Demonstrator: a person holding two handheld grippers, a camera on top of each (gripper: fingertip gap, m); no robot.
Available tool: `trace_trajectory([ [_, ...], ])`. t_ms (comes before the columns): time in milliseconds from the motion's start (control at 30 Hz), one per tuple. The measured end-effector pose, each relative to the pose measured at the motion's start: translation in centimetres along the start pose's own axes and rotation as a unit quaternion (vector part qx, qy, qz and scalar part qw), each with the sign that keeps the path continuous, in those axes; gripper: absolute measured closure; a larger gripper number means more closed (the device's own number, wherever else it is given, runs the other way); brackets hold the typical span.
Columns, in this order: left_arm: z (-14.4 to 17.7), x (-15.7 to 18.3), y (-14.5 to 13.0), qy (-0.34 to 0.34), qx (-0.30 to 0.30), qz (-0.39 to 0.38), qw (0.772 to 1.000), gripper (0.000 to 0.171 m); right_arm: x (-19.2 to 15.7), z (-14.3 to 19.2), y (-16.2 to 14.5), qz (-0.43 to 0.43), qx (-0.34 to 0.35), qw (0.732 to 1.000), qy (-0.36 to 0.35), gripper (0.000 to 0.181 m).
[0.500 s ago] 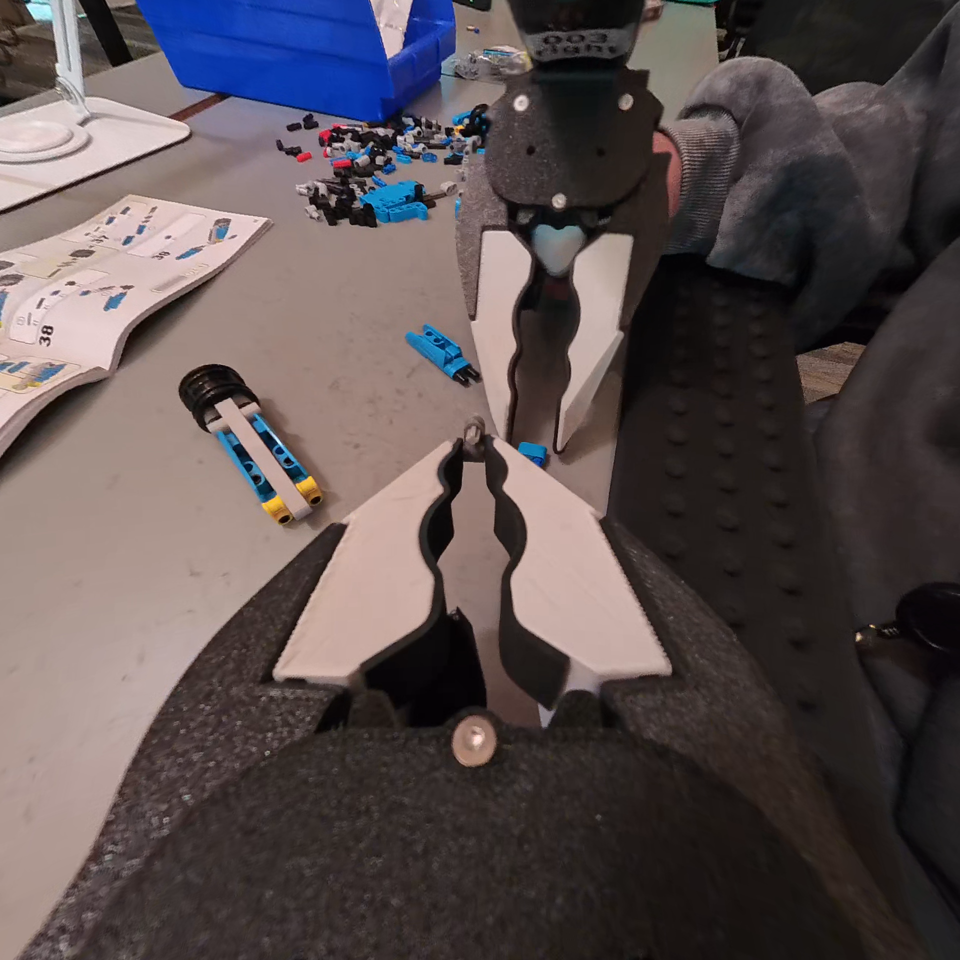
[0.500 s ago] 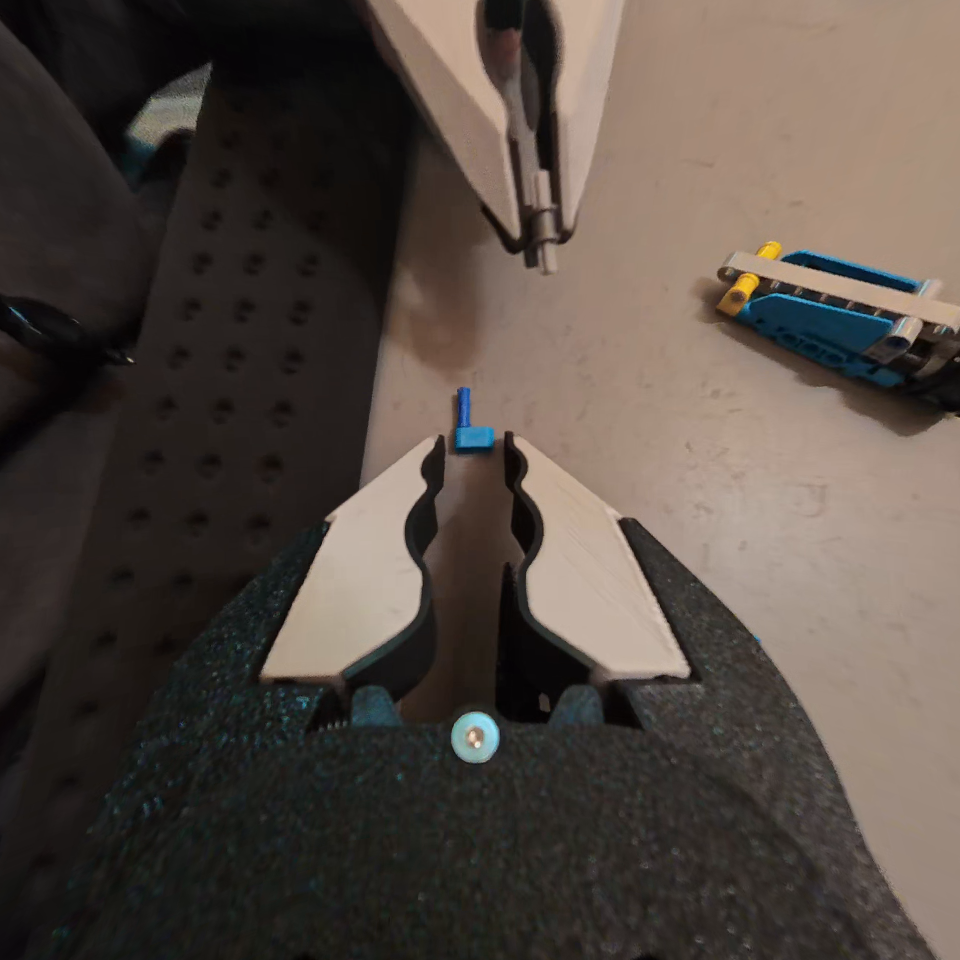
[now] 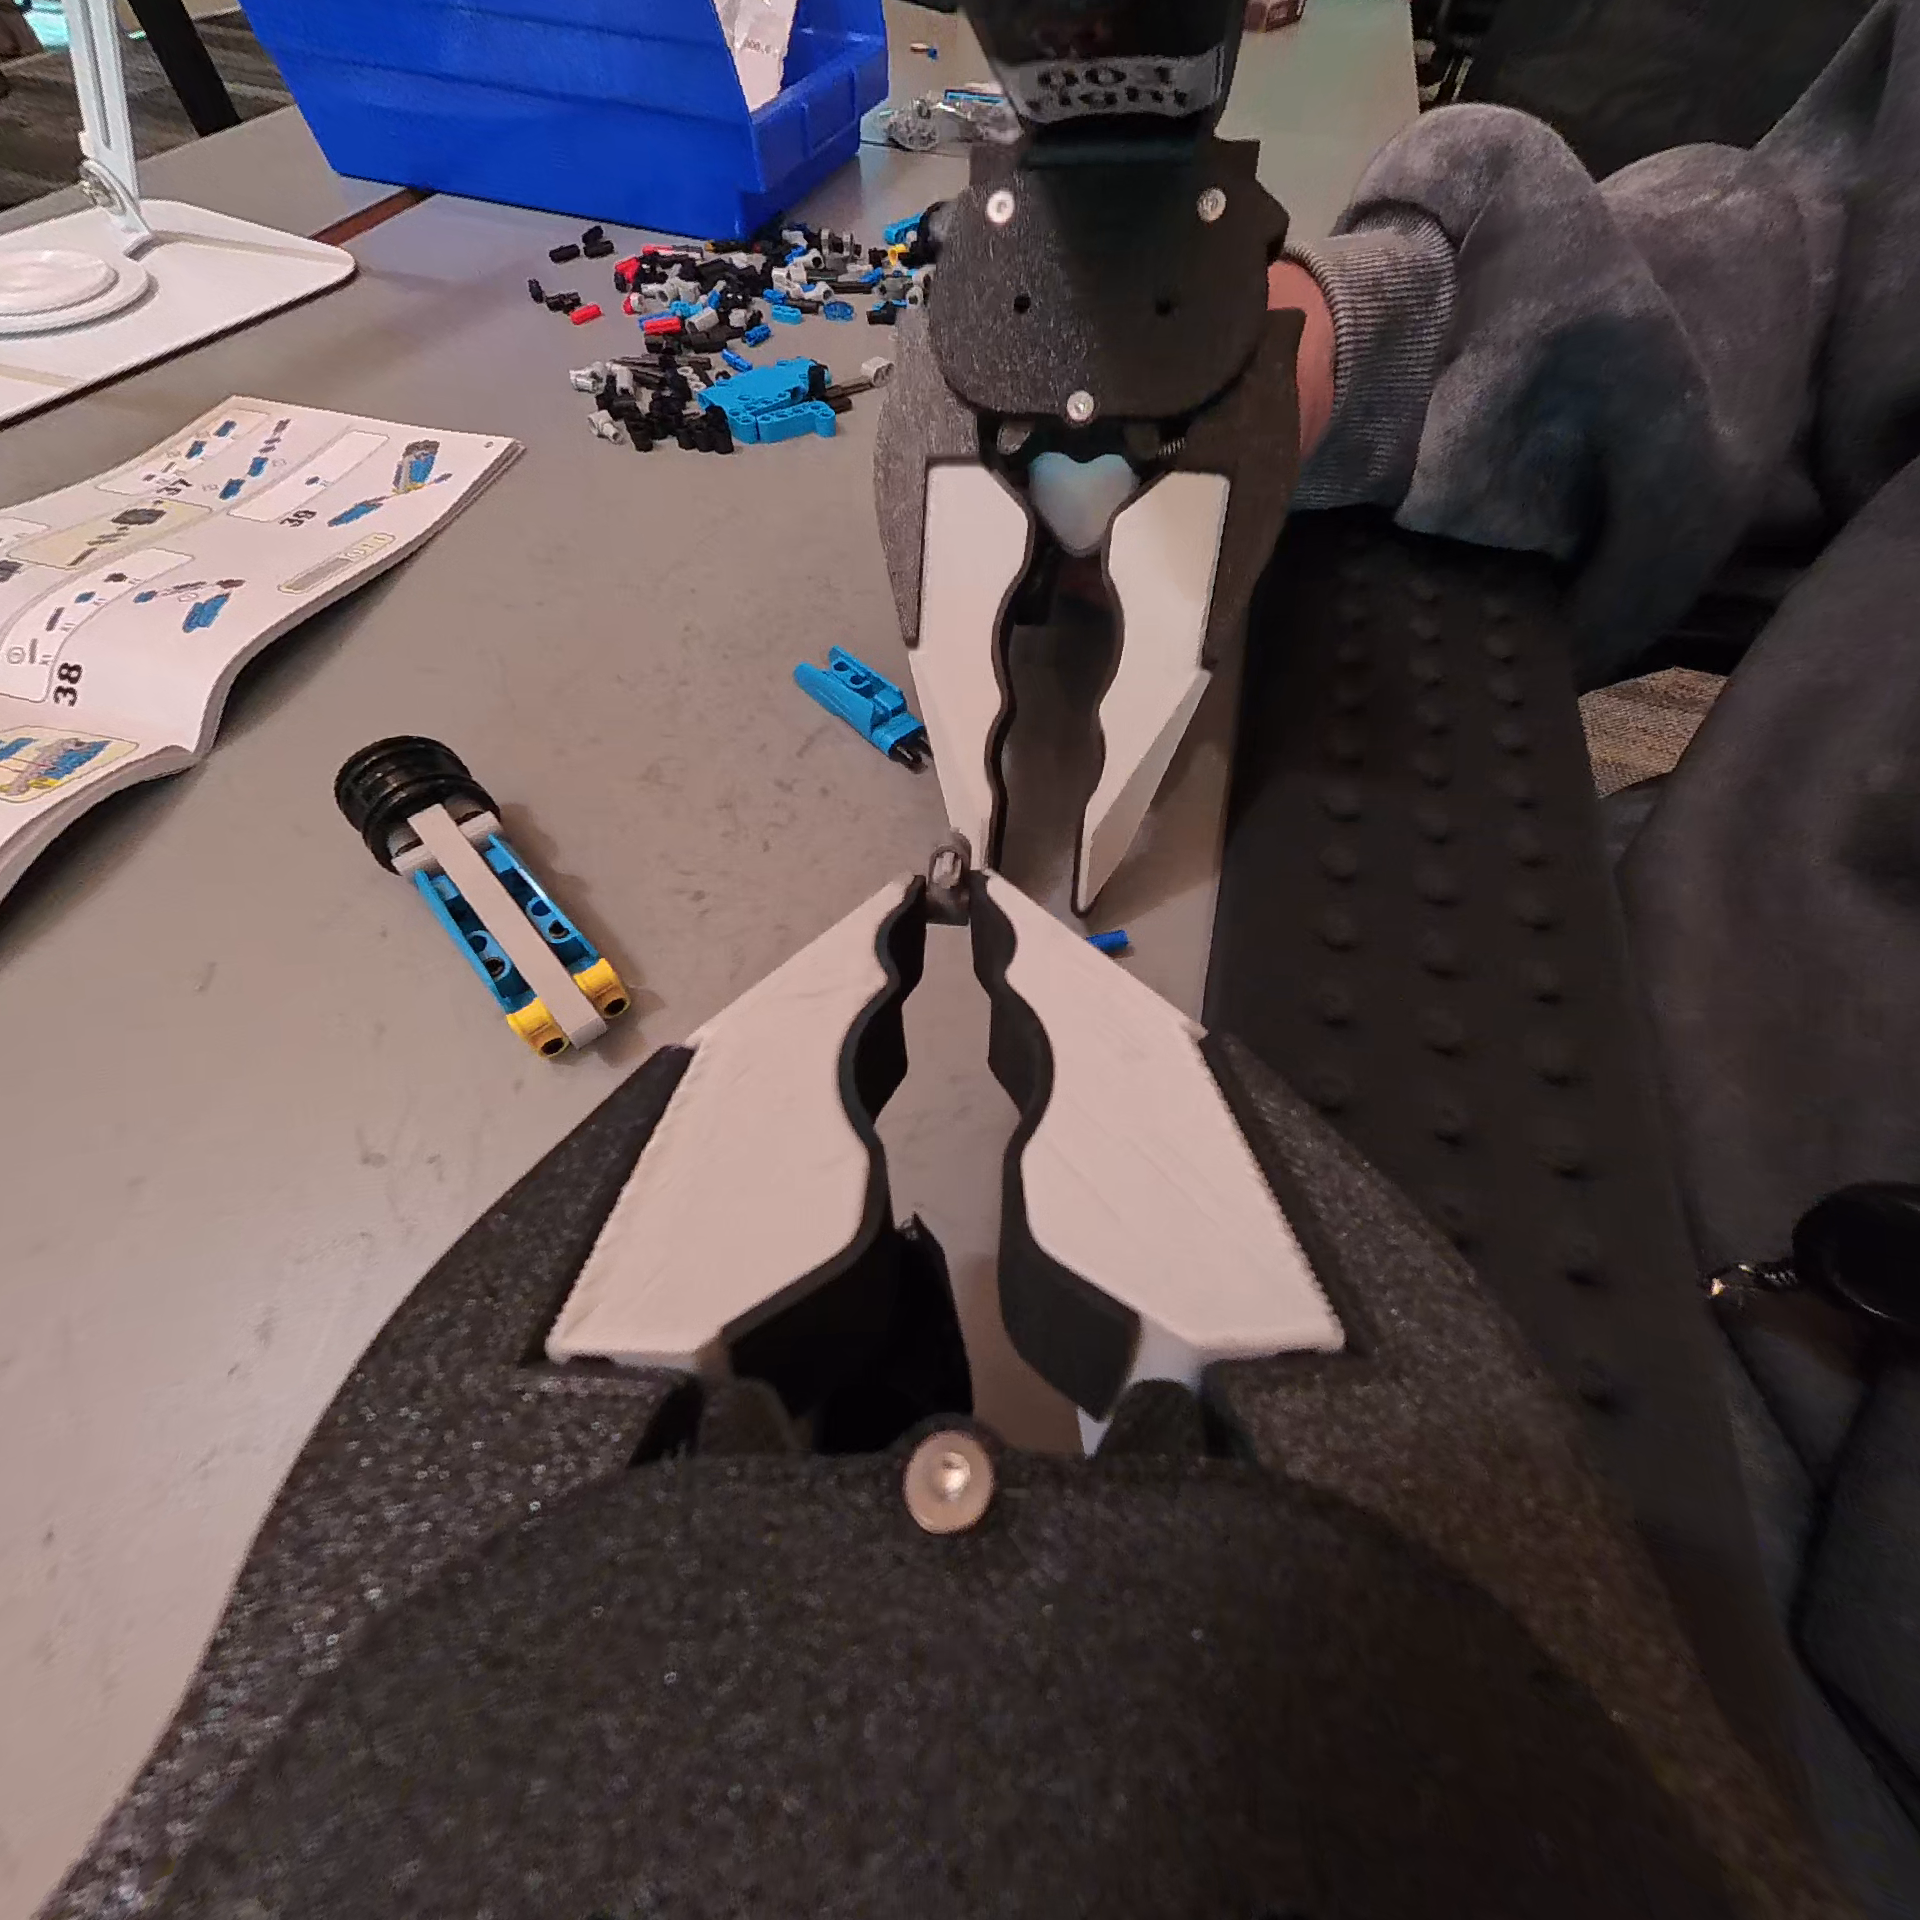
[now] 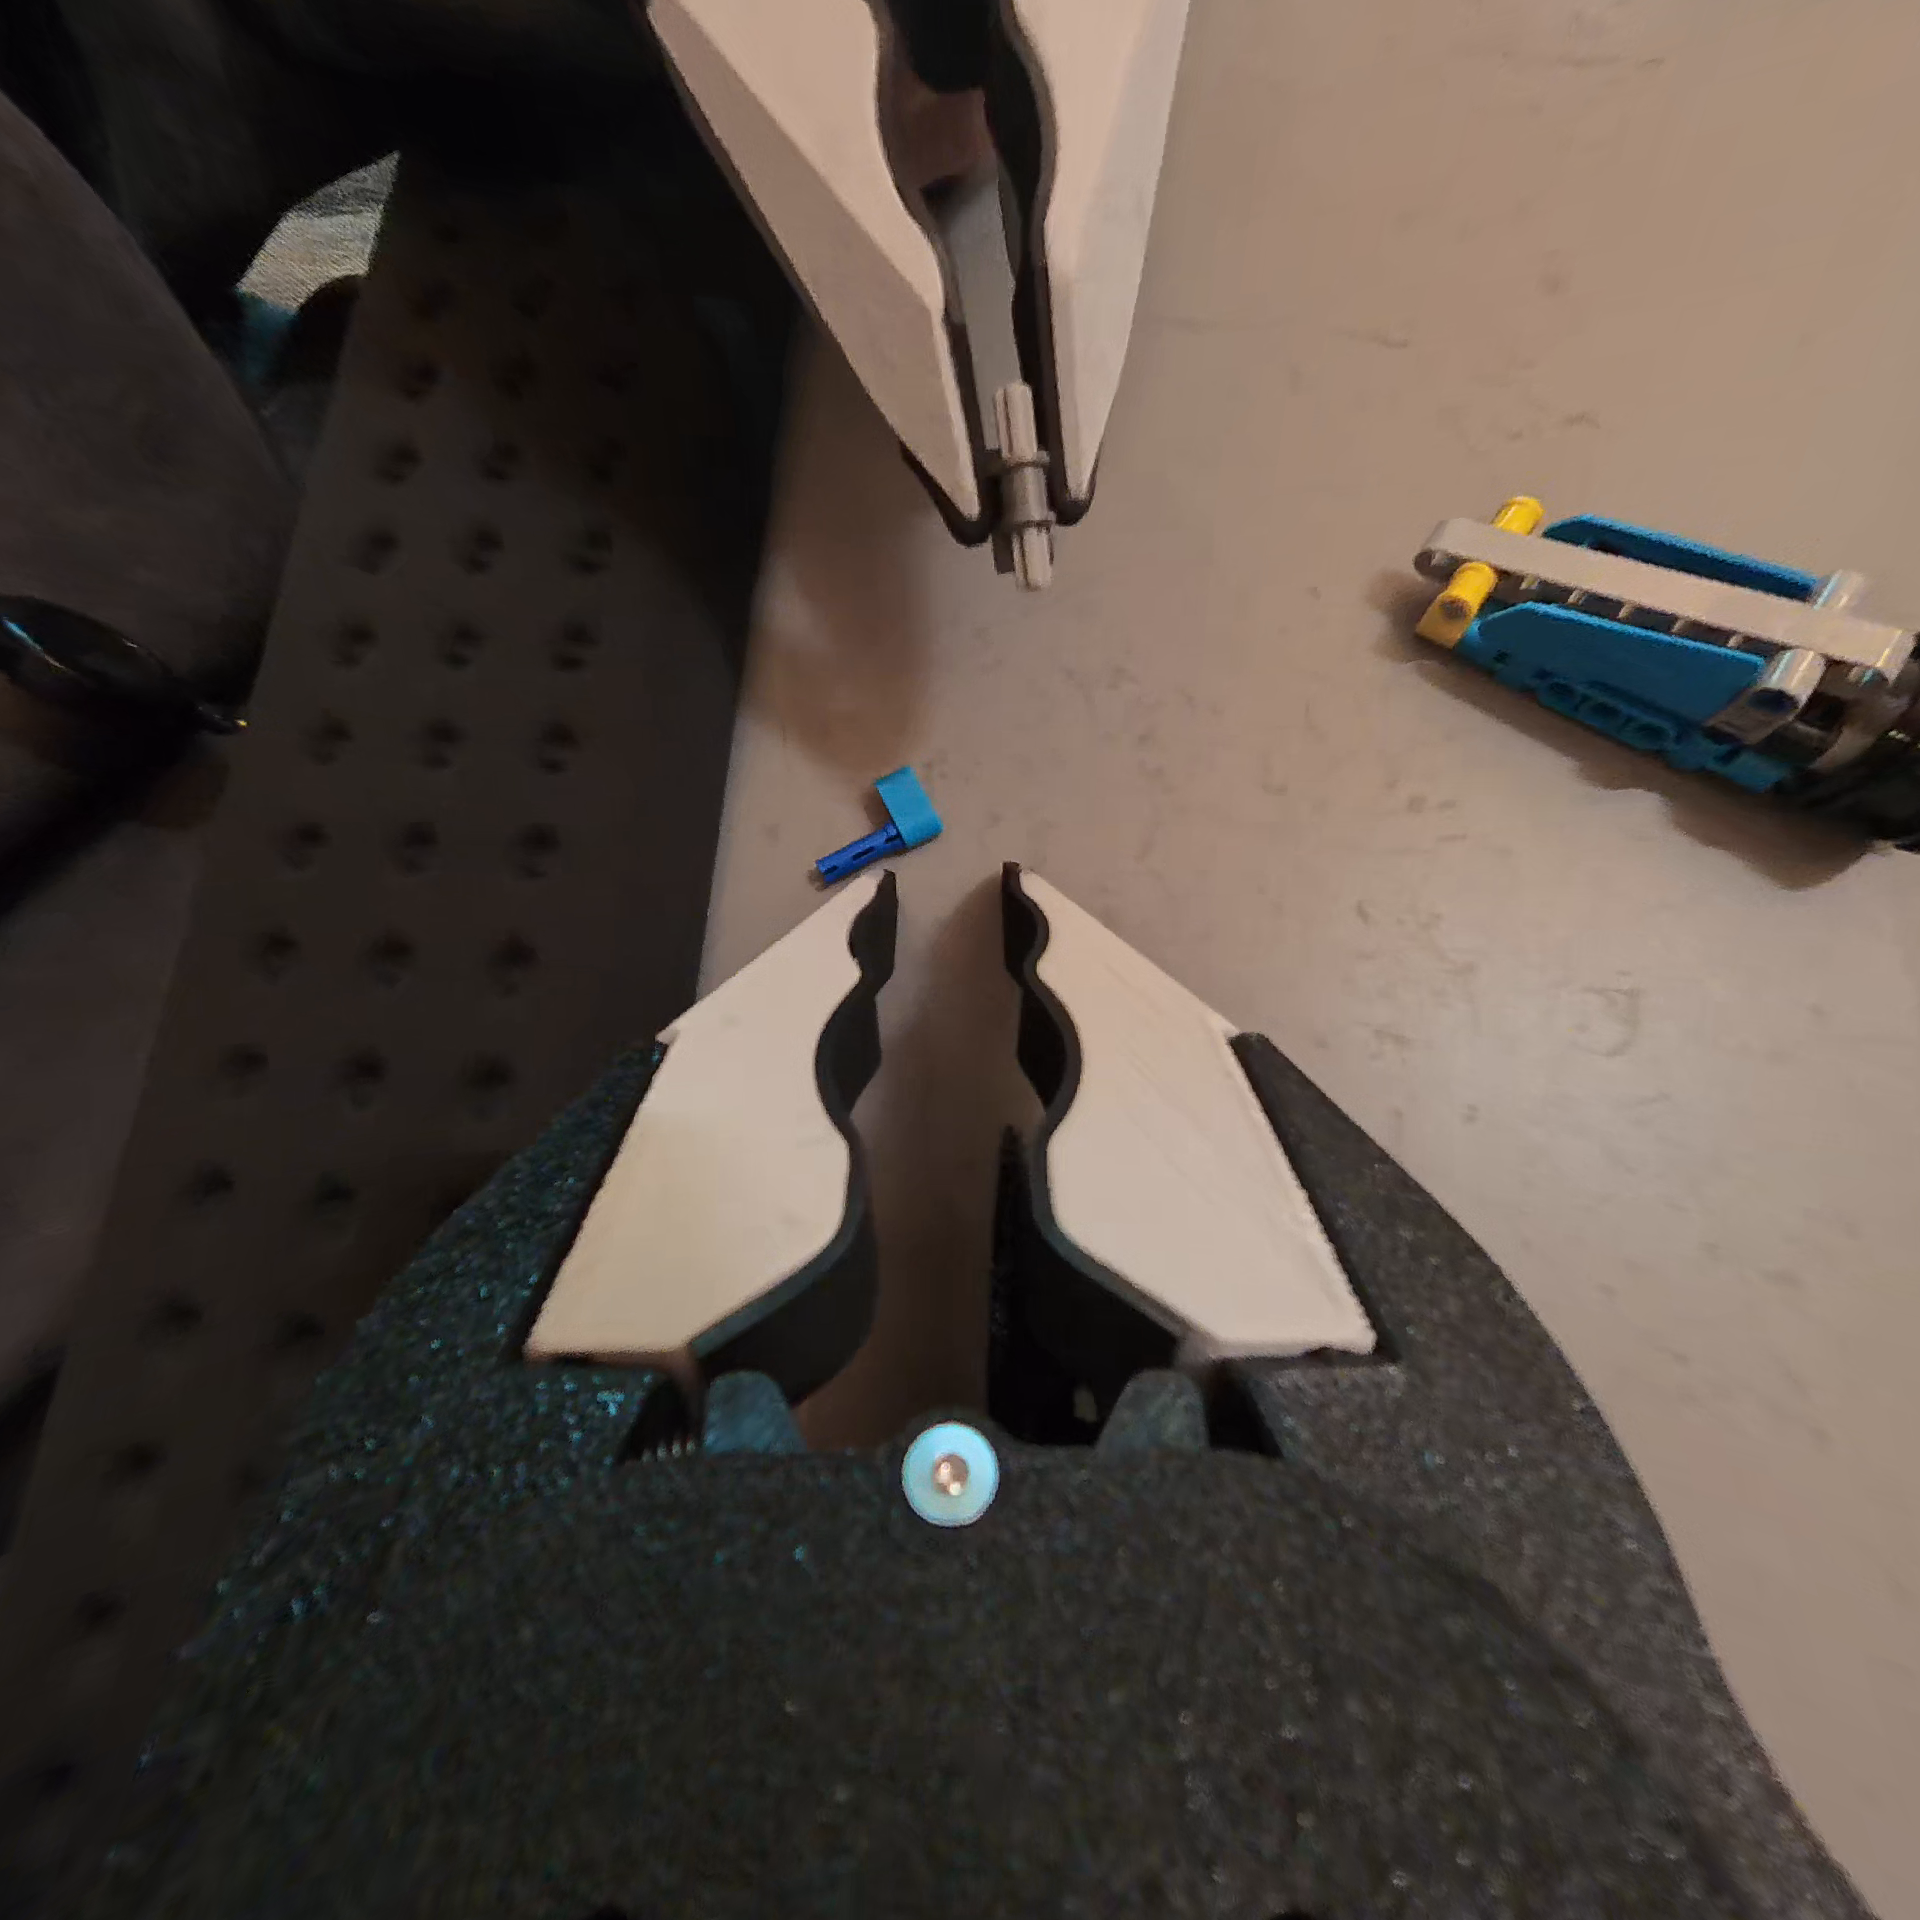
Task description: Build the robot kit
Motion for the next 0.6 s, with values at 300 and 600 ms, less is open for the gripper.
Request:
trace_trajectory([
  [300, 0.7, -1.6, 0.3, 0.037, 0.018, 0.016, 0.999, 0.164, 0.4, -1.0, 1.9, 0.019, 0.003, 0.996, 0.082, 0.156],
  [600, 0.6, -1.7, 0.3, 0.036, 0.020, 0.019, 0.999, 0.164, 0.3, -0.8, 1.5, 0.042, -0.002, 0.997, 0.066, 0.158],
])
Point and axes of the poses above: each gripper's, where its closed fingertips meet, z back along the fingers, y out of its top, x = y × z across the jaws, the point moved 4 cm from there along z, back along the fingers, and after that the axes turned 1 degree about x, right-handed, at the moved point
